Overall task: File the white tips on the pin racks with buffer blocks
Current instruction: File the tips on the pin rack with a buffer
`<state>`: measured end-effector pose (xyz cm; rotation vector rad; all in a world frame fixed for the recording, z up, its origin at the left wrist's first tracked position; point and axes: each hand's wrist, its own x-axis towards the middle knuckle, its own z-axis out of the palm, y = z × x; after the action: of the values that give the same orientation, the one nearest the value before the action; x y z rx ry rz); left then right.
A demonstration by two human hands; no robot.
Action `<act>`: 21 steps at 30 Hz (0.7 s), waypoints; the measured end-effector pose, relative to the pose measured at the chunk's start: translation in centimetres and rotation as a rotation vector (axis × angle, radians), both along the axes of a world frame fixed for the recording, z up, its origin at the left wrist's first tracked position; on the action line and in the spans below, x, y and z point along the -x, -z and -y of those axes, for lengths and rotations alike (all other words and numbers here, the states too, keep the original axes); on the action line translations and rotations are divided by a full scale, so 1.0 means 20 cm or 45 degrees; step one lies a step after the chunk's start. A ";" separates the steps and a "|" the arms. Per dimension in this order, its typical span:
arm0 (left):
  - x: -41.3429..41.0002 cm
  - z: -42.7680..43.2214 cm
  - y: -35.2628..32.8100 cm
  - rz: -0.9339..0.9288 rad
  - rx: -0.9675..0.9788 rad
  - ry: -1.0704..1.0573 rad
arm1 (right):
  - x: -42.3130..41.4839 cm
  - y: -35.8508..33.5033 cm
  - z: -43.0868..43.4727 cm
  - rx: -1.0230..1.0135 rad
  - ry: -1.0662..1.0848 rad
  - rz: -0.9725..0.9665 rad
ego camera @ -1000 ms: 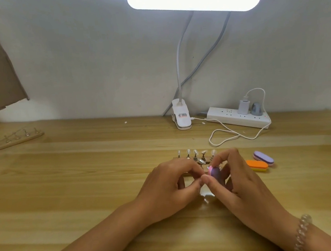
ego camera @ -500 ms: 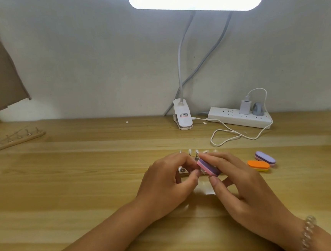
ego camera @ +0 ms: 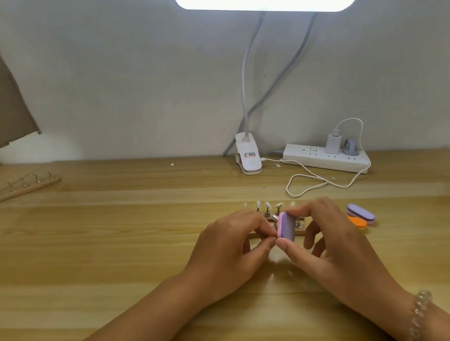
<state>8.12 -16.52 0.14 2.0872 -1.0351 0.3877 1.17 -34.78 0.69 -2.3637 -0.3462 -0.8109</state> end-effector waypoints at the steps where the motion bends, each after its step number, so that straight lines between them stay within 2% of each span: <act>1: -0.01 0.00 0.00 -0.016 0.045 -0.019 | 0.01 0.00 -0.01 0.026 -0.026 -0.008; 4: -0.01 -0.01 0.00 -0.003 0.078 -0.046 | 0.01 0.00 -0.03 0.037 -0.048 -0.027; 8: 0.02 0.01 0.00 0.100 -0.052 0.017 | 0.00 -0.01 0.00 -0.153 0.062 0.002; 13: -0.02 0.00 0.00 -0.021 0.184 -0.028 | 0.01 0.00 -0.05 -0.022 0.024 -0.001; 18: -0.01 0.01 0.02 -0.032 0.107 0.040 | -0.02 -0.02 0.04 -0.419 0.209 0.011; 21: -0.02 0.00 0.01 -0.037 0.107 0.024 | 0.00 -0.02 0.00 -0.323 0.117 -0.001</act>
<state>8.51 -16.55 -0.15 2.0015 -1.0040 0.3836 1.17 -34.70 1.07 -2.1543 -0.1258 -0.8437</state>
